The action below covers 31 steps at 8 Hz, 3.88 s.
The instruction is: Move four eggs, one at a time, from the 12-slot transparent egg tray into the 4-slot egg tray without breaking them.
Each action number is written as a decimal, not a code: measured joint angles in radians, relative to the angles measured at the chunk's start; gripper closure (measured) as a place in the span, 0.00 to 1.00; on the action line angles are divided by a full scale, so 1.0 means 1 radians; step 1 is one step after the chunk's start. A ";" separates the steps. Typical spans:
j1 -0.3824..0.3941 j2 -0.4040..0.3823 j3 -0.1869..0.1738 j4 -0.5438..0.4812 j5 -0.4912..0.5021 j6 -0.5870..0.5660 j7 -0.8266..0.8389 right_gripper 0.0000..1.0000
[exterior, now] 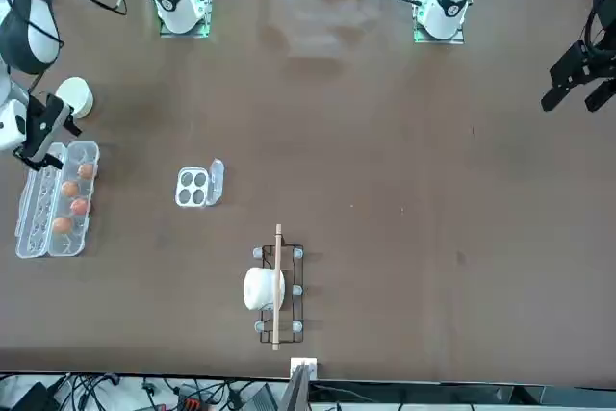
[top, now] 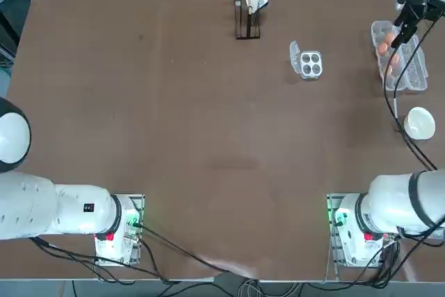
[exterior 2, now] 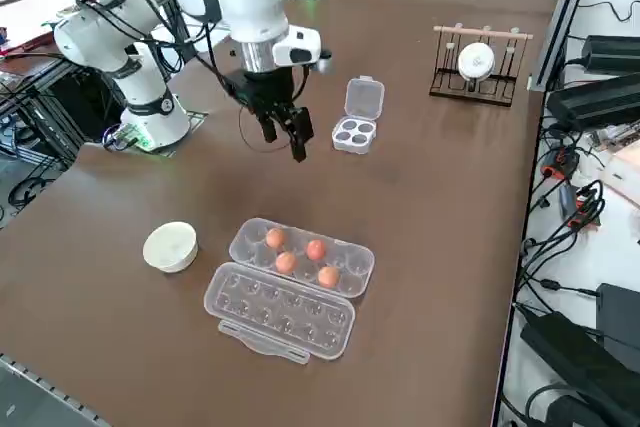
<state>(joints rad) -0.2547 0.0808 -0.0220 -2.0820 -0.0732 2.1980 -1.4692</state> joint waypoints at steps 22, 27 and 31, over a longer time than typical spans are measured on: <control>-0.147 0.349 0.006 0.020 -0.069 0.261 -0.338 0.10; -0.148 0.363 0.006 0.020 -0.069 0.261 -0.338 0.19; -0.151 0.358 0.011 0.022 -0.069 0.255 -0.340 0.42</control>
<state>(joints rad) -0.4053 0.4389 -0.0109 -2.0602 -0.1418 2.4534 -1.8094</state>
